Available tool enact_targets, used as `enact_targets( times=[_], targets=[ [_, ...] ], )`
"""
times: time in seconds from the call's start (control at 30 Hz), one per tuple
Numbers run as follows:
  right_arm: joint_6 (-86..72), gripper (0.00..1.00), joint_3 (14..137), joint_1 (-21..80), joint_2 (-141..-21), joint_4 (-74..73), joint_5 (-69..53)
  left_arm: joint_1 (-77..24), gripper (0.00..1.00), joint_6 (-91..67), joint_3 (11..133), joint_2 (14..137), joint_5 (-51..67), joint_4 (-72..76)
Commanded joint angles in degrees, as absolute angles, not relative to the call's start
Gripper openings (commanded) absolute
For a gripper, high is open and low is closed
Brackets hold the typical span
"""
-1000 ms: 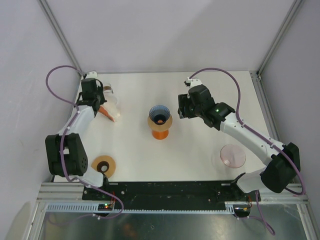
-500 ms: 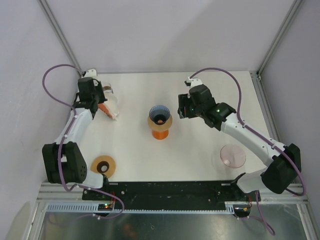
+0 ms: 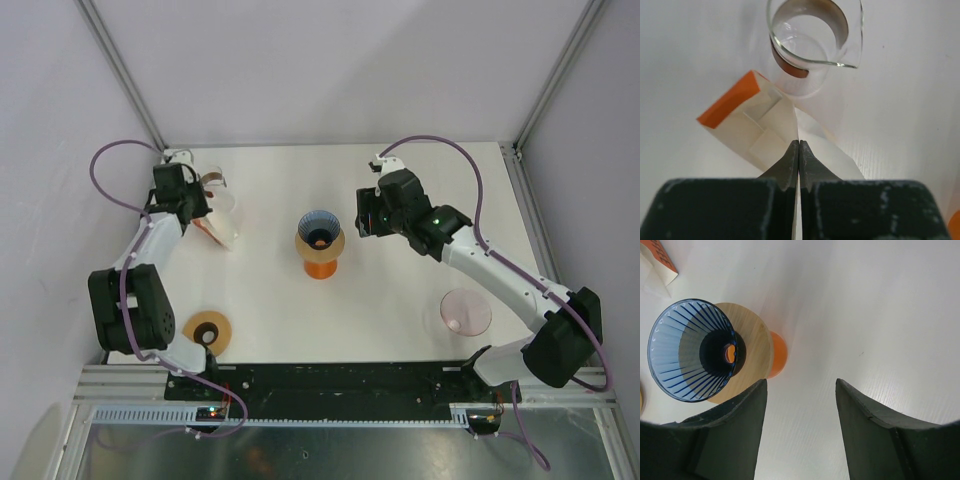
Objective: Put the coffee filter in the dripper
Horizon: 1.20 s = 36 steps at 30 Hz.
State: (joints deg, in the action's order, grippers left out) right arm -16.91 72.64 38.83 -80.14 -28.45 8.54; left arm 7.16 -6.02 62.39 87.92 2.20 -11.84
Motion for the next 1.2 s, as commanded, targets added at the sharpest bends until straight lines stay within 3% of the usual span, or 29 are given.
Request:
enact_targets(
  times=[0.0, 0.67, 1.0, 1.17],
  targets=[
    [-17.3, 0.62, 72.8, 39.1, -78.3, -27.0, 8.9, 7.3, 0.00, -5.9, 61.6, 88.4, 6.6, -12.2],
    [-18.0, 0.62, 72.8, 39.1, -75.1, -25.6, 9.3, 7.1, 0.00, -6.1, 66.2, 78.6, 15.7, -18.2],
    [-22.3, 0.61, 72.9, 43.0, -71.1, -18.0, 11.6, 2.6, 0.00, -7.1, 69.4, 71.4, 17.8, -23.4],
    [-23.7, 0.73, 73.8, 49.3, -72.7, -8.1, 12.7, -3.6, 0.00, -7.5, 72.2, 67.9, 16.0, -25.8]
  ],
)
